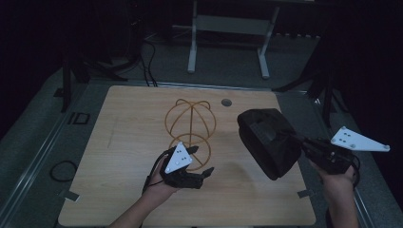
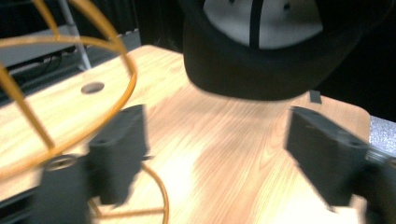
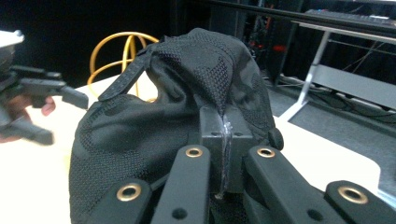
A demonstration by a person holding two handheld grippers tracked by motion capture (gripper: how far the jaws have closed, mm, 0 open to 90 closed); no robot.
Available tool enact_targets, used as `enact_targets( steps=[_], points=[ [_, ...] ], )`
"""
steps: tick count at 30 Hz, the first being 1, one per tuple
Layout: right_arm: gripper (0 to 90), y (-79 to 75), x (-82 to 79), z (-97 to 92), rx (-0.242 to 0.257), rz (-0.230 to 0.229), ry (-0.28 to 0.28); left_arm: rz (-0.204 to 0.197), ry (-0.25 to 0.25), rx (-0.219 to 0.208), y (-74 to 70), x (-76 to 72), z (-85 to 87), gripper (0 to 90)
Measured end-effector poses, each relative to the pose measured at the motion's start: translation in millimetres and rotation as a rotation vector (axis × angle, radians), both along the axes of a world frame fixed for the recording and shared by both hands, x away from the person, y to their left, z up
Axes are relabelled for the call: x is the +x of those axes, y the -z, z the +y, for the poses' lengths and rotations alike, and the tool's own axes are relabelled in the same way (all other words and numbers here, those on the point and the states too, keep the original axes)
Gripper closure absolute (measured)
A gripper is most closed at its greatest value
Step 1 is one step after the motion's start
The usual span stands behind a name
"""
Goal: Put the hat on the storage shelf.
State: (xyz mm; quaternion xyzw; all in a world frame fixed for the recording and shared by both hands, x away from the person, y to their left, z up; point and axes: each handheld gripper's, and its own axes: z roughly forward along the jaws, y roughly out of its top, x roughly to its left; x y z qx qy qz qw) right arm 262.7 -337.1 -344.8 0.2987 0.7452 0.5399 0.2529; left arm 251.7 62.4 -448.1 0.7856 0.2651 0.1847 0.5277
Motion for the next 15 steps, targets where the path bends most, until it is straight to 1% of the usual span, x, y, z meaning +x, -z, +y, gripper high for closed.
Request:
enact_targets(
  steps=[2, 3, 5, 6, 7, 9, 11, 13, 15],
  points=[
    [89.3, -2.9, 5.7, 3.5, -0.007, -0.007, 0.026, -0.007, -0.021, 0.011, 7.1, -0.5, 4.2, 12.2],
    [89.4, -4.0, 7.7, 5.0, -0.013, -0.011, 0.029, -0.008, -0.039, 0.024, 10.7, -0.4, 6.1, 8.4],
    [89.4, -6.6, 12.7, 9.1, -0.009, -0.016, 0.037, 0.005, -0.057, 0.02, 18.1, -0.4, 12.5, 4.6],
    [89.3, -8.2, 16.0, 11.9, -0.01, -0.02, 0.038, 0.004, -0.079, 0.022, 21.2, -0.8, 15.3, 3.3],
    [89.3, -9.5, 18.3, 14.5, -0.006, -0.022, 0.046, 0.002, -0.092, 0.017, 24.0, -1.2, 18.6, 2.9],
    [89.3, -12.1, 22.6, 18.7, -0.001, -0.024, 0.04, 0.001, -0.121, 0.013, 28.1, -2.2, 24.4, 2.3],
    [89.3, -16.2, 27.1, 25.0, 0.002, -0.032, 0.041, 0.011, -0.138, 0.006, 32.7, -2.8, 32.6, 2.1],
    [89.3, -20.2, 29.9, 30.8, 0.002, -0.039, 0.038, 0.01, -0.149, 0.011, 36.6, -4.1, 38.0, 1.9],
    [89.3, -25.6, 32.0, 38.7, -0.007, -0.05, 0.034, 0.023, -0.159, 0.02, 42.1, -5.9, 43.8, 1.9]
  ],
)
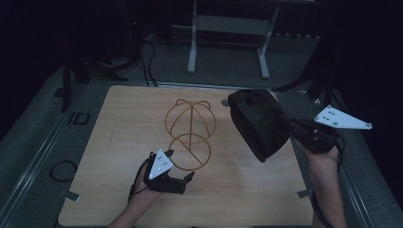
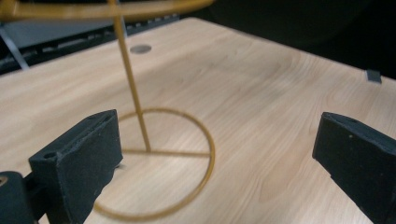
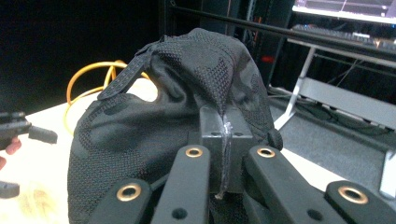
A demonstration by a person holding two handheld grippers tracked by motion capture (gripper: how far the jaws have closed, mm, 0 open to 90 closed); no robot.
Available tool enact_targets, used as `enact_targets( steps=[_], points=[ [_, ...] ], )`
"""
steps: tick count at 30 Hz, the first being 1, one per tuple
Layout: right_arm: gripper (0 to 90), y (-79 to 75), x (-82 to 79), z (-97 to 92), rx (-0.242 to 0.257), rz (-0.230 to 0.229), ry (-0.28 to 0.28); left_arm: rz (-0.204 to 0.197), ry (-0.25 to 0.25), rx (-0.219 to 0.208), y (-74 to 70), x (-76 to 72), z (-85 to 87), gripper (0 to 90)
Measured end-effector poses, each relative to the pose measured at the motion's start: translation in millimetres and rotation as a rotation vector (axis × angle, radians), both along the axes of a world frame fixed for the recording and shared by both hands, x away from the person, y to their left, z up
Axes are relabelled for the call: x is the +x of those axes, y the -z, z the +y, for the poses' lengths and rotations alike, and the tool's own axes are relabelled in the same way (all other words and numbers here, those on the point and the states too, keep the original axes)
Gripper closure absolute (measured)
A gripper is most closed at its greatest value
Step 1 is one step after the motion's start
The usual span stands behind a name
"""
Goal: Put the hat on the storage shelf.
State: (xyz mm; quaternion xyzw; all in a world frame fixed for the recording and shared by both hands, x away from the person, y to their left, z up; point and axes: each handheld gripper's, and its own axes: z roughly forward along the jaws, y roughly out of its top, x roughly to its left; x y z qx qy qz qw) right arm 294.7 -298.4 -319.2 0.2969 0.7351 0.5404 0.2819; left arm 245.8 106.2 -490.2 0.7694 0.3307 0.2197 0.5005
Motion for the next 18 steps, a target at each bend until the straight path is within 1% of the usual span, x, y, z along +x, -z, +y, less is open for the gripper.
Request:
enact_targets(
  steps=[3, 6, 7, 9, 10, 11, 13, 14, 16, 18],
  points=[
    [89.3, -8.6, 3.8, 12.6, -0.013, -0.016, -0.008, 0.015, -0.01, -0.001, 7.3, -2.3, 7.2, 1.9],
    [89.3, -17.1, 8.1, 26.6, -0.025, -0.032, -0.025, 0.025, -0.034, -0.016, 14.4, -4.0, 15.3, 1.9],
    [89.3, -18.8, 8.8, 30.1, -0.024, -0.036, -0.027, 0.034, -0.036, -0.032, 16.6, -4.4, 18.8, 1.9],
    [89.3, -23.3, 10.8, 39.9, -0.029, -0.048, -0.039, 0.039, -0.051, -0.03, 18.9, -4.9, 22.7, 1.9],
    [89.3, -25.4, 11.4, 45.2, -0.03, -0.055, -0.038, 0.044, -0.054, -0.043, 20.3, -5.4, 25.2, 1.9],
    [89.3, -27.7, 12.4, 51.4, -0.033, -0.058, -0.052, 0.047, -0.057, -0.047, 21.4, -5.8, 26.9, 1.9],
    [89.3, -30.2, 13.9, 60.7, -0.044, -0.07, -0.054, 0.051, -0.061, -0.049, 23.7, -7.0, 29.1, 1.9],
    [89.3, -31.7, 15.1, 66.7, -0.045, -0.068, -0.068, 0.054, -0.062, -0.05, 24.8, -7.8, 30.2, 1.9],
    [89.3, -33.3, 16.3, 75.3, -0.051, -0.071, -0.074, 0.055, -0.067, -0.047, 27.0, -9.1, 31.3, 1.9],
    [89.3, -34.6, 16.9, 84.4, -0.055, -0.072, -0.087, 0.06, -0.067, -0.057, 29.3, -10.1, 32.9, 2.0]
  ],
)
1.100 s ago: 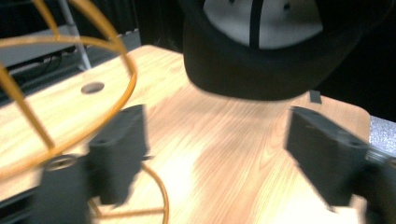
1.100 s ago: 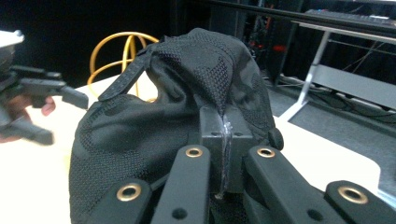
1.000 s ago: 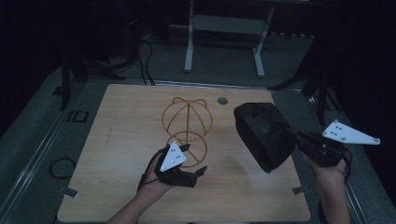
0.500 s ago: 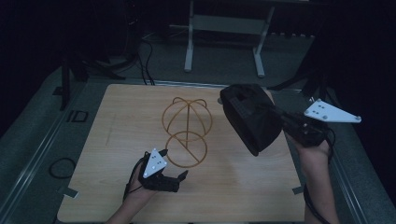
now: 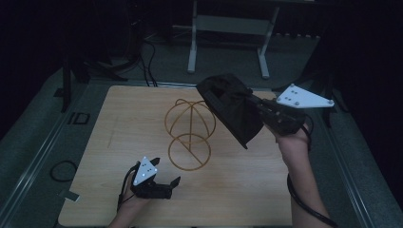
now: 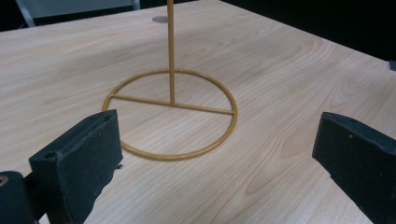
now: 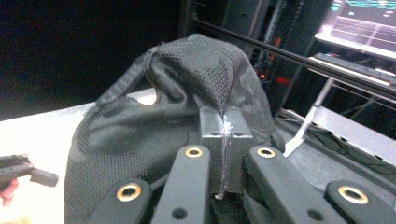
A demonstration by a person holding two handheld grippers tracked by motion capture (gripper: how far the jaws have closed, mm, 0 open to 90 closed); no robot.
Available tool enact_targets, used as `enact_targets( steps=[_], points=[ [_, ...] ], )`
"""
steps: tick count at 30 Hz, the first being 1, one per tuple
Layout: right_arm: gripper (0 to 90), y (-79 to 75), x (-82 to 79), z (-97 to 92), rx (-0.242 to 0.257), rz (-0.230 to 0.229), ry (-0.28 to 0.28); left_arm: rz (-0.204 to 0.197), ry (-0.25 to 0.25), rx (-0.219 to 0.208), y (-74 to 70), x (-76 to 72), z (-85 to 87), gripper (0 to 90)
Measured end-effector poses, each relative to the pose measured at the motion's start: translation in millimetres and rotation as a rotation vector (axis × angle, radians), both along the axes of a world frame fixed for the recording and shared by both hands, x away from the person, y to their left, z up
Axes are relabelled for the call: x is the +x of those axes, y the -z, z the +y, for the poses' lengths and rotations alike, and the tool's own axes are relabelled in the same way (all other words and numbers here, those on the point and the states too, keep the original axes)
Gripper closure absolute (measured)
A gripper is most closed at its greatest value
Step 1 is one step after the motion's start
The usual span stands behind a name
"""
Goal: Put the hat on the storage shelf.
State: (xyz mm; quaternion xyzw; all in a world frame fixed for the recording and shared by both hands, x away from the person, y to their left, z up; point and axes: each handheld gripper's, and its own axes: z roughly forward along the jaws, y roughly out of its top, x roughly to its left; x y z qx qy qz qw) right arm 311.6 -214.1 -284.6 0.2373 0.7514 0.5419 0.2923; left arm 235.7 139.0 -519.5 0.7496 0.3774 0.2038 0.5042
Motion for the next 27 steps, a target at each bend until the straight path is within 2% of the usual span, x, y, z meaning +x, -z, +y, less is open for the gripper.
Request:
enact_targets(
  steps=[6, 8, 10, 15, 21, 27],
  points=[
    [89.2, 0.1, 1.0, 26.8, -0.008, 0.01, -0.025, 0.011, -0.011, -0.009, 2.8, -0.8, 3.6, 2.0],
    [89.2, -0.6, 0.9, 30.6, -0.019, 0.016, -0.007, 0.006, -0.018, -0.011, 2.4, -1.7, 4.5, 2.0],
    [89.3, -0.2, 2.6, 28.2, 0.008, 0.026, -0.01, 0.004, -0.02, -0.015, 2.4, -2.3, 5.5, 2.0],
    [89.3, 1.4, 7.1, 21.0, 0.007, 0.043, 0.026, 0.011, -0.029, -0.02, 4.3, -1.5, 7.2, 2.0],
    [89.2, -8.8, 11.4, 16.7, 0.027, 0.029, 0.05, 0.009, -0.03, -0.023, 4.4, -1.6, 6.7, 2.0],
    [89.3, -21.5, 14.9, 23.6, 0.015, -0.009, 0.077, 0.012, -0.032, -0.03, 5.9, -1.9, 7.5, 2.0]
  ],
)
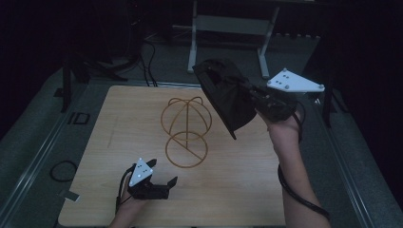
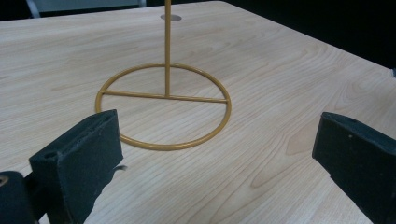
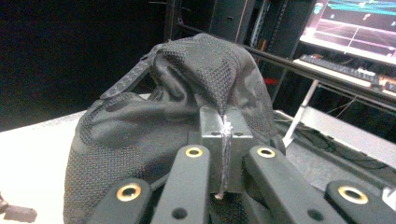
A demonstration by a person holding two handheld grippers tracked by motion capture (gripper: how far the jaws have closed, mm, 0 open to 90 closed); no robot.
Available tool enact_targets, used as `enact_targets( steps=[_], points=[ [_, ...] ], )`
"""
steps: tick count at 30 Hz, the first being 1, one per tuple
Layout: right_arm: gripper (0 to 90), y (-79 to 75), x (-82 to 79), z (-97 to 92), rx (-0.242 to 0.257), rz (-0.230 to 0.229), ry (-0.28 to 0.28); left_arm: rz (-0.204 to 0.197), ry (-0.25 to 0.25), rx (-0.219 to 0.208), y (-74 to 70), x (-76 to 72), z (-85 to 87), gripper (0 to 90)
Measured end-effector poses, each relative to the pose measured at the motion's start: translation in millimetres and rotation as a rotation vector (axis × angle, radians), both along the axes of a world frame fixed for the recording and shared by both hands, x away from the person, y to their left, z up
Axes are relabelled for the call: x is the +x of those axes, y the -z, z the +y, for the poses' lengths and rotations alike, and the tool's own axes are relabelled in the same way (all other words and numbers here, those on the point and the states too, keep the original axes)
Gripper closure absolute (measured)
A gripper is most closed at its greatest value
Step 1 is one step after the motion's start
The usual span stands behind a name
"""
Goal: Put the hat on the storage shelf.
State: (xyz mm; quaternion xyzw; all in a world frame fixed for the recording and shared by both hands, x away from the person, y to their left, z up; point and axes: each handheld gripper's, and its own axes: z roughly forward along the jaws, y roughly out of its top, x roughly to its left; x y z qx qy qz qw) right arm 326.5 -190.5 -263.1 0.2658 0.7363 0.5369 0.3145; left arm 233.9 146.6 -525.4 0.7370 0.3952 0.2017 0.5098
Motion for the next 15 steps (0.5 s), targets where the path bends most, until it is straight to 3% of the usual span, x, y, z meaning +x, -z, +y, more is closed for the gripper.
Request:
enact_targets(
  steps=[6, 8, 15],
  points=[
    [89.3, 3.6, 7.1, 17.1, -0.02, 0.001, -0.006, 0.001, 0.0, -0.01, 0.7, -0.8, 1.4, 2.0],
    [89.2, 10.9, 10.6, 35.8, -0.044, 0.01, -0.022, 0.003, -0.001, -0.016, 1.2, -1.2, 2.9, 2.0],
    [89.2, 25.1, 13.8, 62.1, -0.091, 0.045, -0.063, 0.004, -0.001, -0.017, 1.8, -1.4, 4.4, 2.0]
  ],
)
